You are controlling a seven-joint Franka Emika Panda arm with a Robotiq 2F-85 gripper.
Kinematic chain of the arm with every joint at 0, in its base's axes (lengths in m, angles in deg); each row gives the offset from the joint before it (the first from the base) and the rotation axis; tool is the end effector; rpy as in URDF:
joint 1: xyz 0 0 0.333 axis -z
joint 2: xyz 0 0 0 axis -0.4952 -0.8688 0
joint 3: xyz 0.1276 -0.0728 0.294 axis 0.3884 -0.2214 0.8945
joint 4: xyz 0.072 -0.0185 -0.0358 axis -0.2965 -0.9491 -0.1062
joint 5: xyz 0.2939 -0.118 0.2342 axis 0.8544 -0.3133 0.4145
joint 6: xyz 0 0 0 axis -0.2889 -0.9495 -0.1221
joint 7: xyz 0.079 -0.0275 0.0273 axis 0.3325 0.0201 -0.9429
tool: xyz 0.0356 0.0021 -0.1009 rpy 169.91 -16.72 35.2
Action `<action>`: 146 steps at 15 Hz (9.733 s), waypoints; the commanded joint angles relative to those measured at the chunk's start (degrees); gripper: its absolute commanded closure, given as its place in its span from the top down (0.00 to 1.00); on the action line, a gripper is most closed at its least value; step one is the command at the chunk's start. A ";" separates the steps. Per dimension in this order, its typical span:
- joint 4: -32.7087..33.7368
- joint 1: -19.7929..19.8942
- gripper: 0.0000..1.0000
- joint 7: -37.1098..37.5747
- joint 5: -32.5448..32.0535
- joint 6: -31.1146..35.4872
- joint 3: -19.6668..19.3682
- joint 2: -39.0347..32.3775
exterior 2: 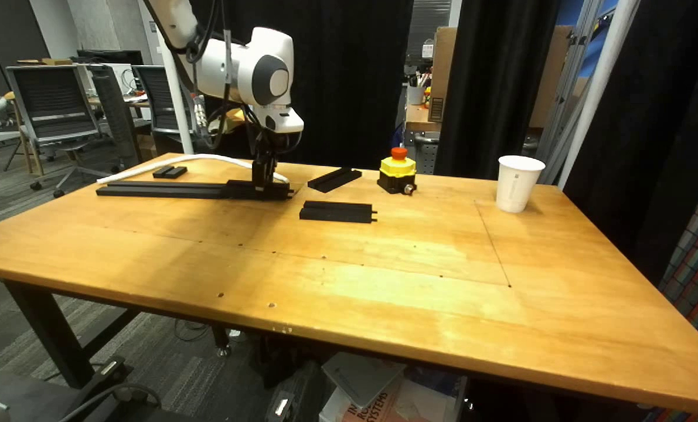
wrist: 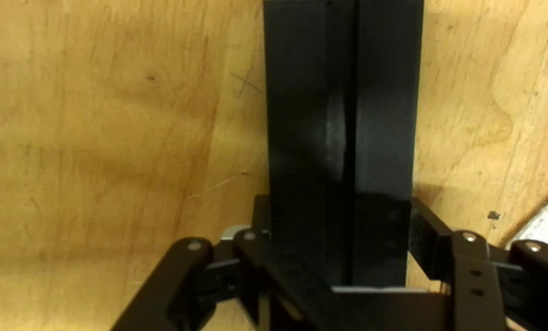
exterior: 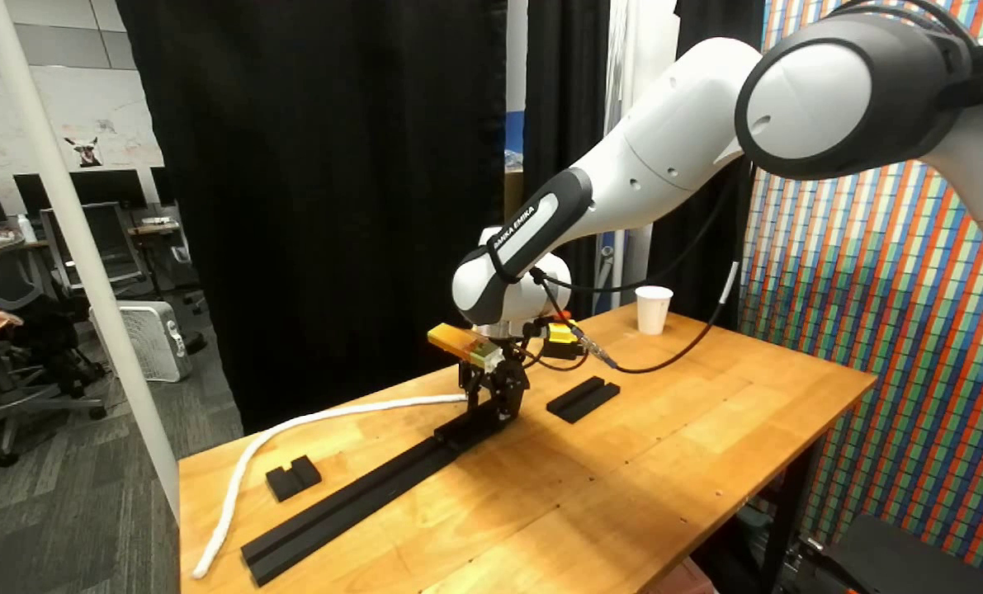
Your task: Attach some of the black objects at their width to make one long black strip
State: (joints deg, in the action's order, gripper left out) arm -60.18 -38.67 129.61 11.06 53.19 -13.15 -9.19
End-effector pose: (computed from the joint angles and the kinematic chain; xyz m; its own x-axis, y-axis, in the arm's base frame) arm 0.6690 0.1141 0.2305 0.2239 -0.9634 -0.1472 -0.9746 -0.2200 -0.0426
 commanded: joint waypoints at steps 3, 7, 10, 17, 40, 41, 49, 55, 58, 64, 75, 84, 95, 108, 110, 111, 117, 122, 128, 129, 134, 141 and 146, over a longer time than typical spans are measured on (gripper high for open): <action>-0.83 0.40 0.46 -0.69 1.34 -0.25 0.36 1.46; 0.13 -0.08 0.46 1.15 0.83 -1.62 -0.36 0.93; 0.74 0.18 0.46 1.39 1.04 -1.87 -0.33 0.38; 2.31 0.16 0.46 1.75 1.09 -1.41 -0.25 -0.66; 2.77 -0.33 0.46 3.48 1.95 -3.99 1.14 -0.78; 2.68 -0.30 0.46 3.44 2.03 -3.98 1.20 -0.78; 3.05 -1.00 0.46 4.97 1.18 -4.51 0.71 -1.33; 4.01 -1.40 0.46 7.05 0.37 -4.66 -0.17 -2.26; 4.24 -1.26 0.46 7.15 0.51 -4.45 0.00 -2.59; 4.75 -0.94 0.46 4.78 -0.46 -6.78 0.38 -2.58; 6.39 -1.70 0.46 5.10 -0.74 -6.23 0.40 -4.19; 6.20 -3.70 0.46 7.78 -0.15 -0.84 0.61 -5.34; 5.55 -4.85 0.46 9.17 0.20 2.72 1.32 -5.50; 8.14 -4.91 0.46 9.01 0.07 -4.63 2.33 -6.29; 9.01 -5.08 0.46 9.27 0.03 -5.22 2.31 -6.80; 9.42 -5.08 0.46 9.29 0.02 -5.58 2.31 -6.99; 10.15 -4.87 1.00 9.45 0.36 -5.78 2.40 -7.75; 10.15 -5.04 1.00 9.73 0.45 -5.23 2.46 -7.92; 4.38 -4.97 1.00 7.36 -1.06 -3.72 2.16 -0.01; 2.98 -4.69 1.00 6.38 -1.53 -4.21 2.12 2.24; -6.17 -1.70 1.00 -8.23 -4.94 -7.22 2.68 16.09; -18.01 2.92 1.00 -33.18 -5.69 -23.22 1.88 36.04; -25.07 5.86 1.00 -48.83 -11.10 -36.63 1.33 50.47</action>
State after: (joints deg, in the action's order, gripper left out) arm -79.26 -34.19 88.59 3.31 22.21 -11.78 31.37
